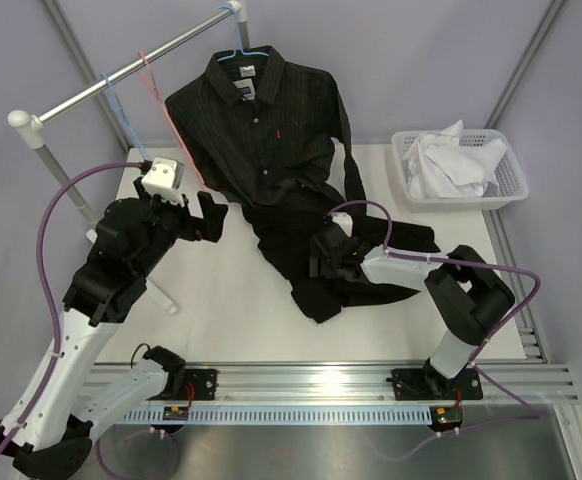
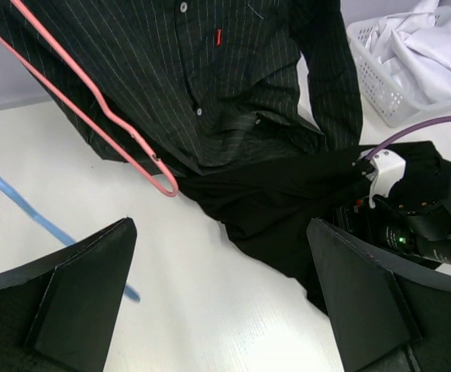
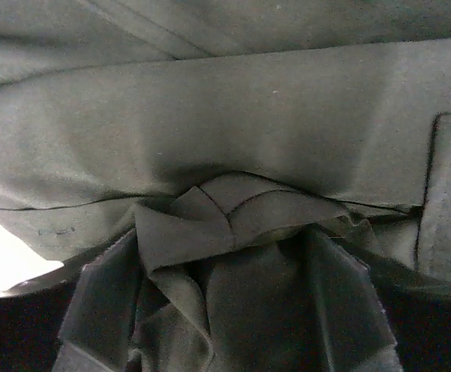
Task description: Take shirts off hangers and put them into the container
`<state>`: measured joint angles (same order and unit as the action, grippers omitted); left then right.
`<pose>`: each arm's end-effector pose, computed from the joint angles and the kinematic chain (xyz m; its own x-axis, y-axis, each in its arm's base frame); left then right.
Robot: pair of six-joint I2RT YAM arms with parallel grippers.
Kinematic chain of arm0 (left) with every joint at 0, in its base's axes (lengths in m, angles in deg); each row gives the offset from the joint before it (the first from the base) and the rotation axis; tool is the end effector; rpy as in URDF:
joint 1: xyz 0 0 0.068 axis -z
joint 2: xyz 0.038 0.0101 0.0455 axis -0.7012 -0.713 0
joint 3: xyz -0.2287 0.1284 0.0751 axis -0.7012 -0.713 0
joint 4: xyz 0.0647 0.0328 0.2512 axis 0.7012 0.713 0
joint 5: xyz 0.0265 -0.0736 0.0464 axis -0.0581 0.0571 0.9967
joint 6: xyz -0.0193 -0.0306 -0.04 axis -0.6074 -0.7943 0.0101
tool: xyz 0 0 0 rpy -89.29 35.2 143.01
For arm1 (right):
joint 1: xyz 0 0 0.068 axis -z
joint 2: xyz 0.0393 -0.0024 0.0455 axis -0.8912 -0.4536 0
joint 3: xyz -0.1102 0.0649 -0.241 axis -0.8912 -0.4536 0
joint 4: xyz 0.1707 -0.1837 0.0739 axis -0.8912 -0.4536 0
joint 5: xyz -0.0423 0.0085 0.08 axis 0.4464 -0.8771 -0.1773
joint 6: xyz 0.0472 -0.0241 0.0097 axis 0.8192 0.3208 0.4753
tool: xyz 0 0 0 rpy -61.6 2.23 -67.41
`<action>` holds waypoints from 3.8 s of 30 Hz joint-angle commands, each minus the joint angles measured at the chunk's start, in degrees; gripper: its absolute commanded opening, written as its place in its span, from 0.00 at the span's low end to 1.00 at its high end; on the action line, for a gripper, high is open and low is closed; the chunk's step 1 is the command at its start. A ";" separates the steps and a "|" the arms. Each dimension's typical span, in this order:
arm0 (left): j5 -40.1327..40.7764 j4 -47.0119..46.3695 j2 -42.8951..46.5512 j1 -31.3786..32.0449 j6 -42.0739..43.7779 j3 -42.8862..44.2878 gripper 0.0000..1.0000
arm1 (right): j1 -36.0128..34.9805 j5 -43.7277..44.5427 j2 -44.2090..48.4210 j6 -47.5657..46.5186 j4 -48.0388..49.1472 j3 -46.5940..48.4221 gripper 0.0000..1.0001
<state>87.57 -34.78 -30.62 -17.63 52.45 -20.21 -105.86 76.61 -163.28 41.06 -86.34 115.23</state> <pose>0.1415 -0.0686 0.4262 -0.2206 -0.0240 -0.9751 0.3548 0.9293 -0.1031 0.2504 0.2194 0.1572 -0.7940 -0.0404 -0.6066 -0.1432 0.9822 0.1220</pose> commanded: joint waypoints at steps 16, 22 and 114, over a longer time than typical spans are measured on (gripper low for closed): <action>0.30 -6.13 2.42 -0.18 1.45 -1.48 0.99 | 4.06 13.25 34.79 -10.33 -12.05 13.39 0.00; 0.74 -6.22 2.77 -0.18 1.62 -1.48 0.99 | 8.81 15.09 38.32 -20.79 -14.61 32.37 0.00; -0.76 -6.48 2.68 -0.18 0.48 -2.71 0.99 | 60.41 -13.11 -6.28 -8.41 -10.33 51.04 0.84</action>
<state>87.50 -37.78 -29.59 -17.63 53.41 -22.46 -45.25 64.65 -180.16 33.08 -104.85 168.67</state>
